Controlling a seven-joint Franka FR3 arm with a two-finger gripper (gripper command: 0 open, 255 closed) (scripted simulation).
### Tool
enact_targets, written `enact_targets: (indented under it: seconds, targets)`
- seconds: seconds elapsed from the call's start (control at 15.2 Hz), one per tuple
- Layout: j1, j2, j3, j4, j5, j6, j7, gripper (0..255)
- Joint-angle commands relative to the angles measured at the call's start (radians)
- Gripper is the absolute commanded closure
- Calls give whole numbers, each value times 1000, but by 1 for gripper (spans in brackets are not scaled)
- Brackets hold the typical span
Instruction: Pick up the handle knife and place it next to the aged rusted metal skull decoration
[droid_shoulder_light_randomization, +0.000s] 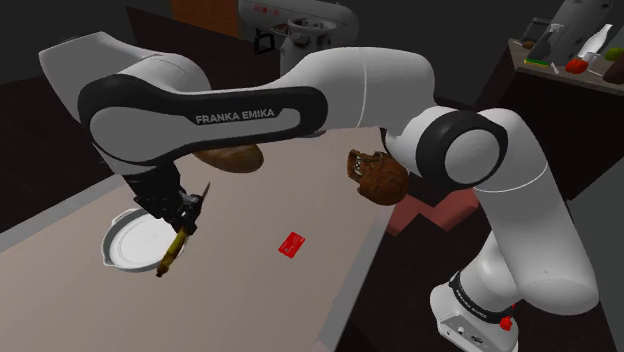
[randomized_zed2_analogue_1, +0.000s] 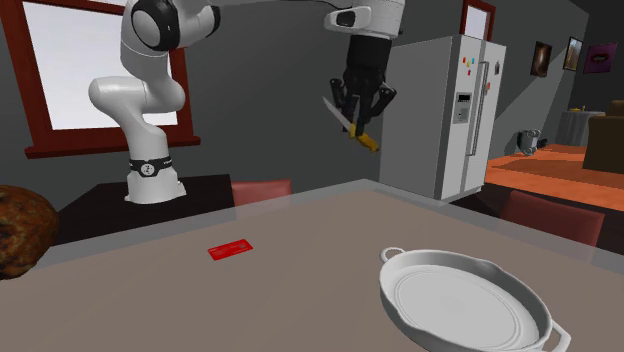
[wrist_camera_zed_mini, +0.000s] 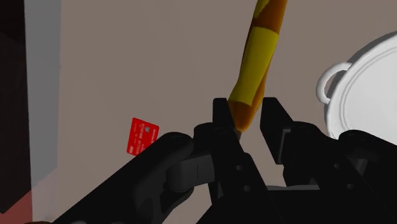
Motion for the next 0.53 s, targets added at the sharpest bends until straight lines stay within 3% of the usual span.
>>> enact_targets:
  seconds: [0.0, 0.2, 0.46]
  targets:
    - [9, 5, -1, 33, -1, -27, -3, 255]
    - [-108, -114, 18, -178, 31, 56, -37, 255]
    - [-234, -235, 29, -371, 67, 128, -103, 255]
